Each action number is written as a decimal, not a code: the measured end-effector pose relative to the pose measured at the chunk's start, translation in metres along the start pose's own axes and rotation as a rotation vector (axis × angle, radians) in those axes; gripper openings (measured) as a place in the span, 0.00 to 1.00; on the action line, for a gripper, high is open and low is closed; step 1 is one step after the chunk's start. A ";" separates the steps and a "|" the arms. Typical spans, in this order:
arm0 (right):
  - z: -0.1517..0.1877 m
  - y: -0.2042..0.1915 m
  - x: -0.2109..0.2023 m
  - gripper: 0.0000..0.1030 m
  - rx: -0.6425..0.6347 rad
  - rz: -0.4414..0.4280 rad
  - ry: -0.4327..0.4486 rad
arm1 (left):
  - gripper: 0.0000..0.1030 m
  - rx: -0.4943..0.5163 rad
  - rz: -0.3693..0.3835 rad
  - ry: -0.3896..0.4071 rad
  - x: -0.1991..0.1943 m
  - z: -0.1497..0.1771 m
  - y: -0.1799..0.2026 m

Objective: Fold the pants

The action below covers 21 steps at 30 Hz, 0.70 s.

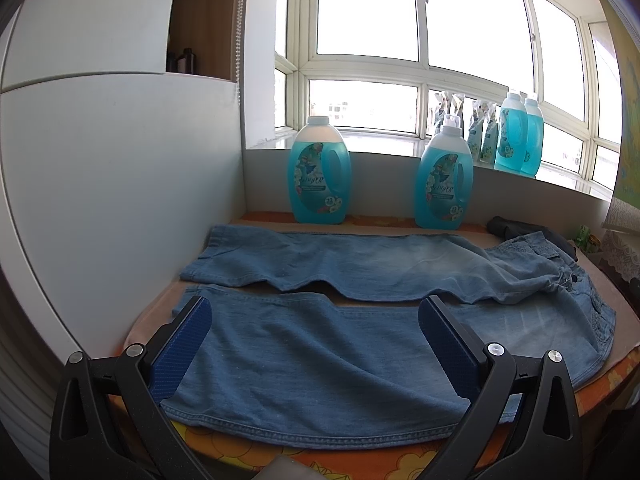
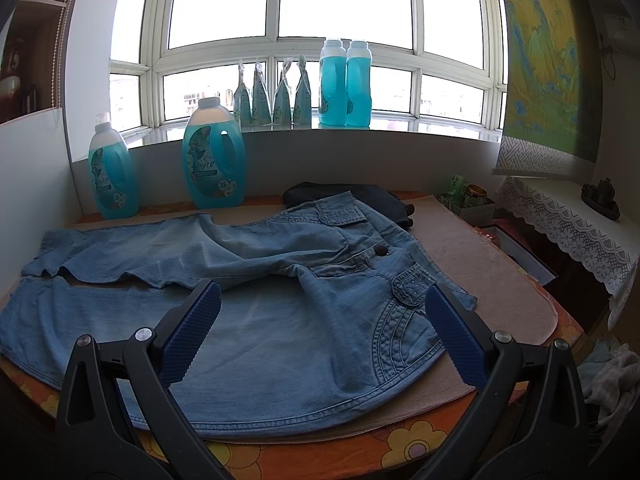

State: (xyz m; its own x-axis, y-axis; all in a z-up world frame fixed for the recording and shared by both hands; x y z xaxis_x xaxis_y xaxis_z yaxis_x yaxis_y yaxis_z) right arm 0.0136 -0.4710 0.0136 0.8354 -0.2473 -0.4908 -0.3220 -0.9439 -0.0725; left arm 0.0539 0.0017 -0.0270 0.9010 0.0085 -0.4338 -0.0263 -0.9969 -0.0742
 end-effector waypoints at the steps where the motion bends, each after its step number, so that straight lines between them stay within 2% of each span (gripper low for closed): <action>1: 0.000 0.000 0.000 1.00 0.000 -0.001 0.000 | 1.00 0.000 0.000 0.000 0.000 0.000 0.000; 21: 0.000 0.001 0.007 1.00 0.001 -0.004 -0.004 | 1.00 0.004 0.000 -0.013 0.007 0.003 0.002</action>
State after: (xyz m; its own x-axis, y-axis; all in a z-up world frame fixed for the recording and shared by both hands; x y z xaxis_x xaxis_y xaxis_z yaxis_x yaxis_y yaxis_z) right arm 0.0192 -0.4733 0.0106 0.8352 -0.2426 -0.4936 -0.3191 -0.9447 -0.0755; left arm 0.0592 -0.0002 -0.0325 0.8954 0.0092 -0.4452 -0.0283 -0.9966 -0.0776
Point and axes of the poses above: each gripper's, at about its wrist camera, not at the fingertips, and x roughly the way its jaws point, y to its right, z to its underside, the point moved 6 cm from there along x, roughly the way its jaws point, and after that the axes turned 6 degrees about x, right-handed, at the moved point
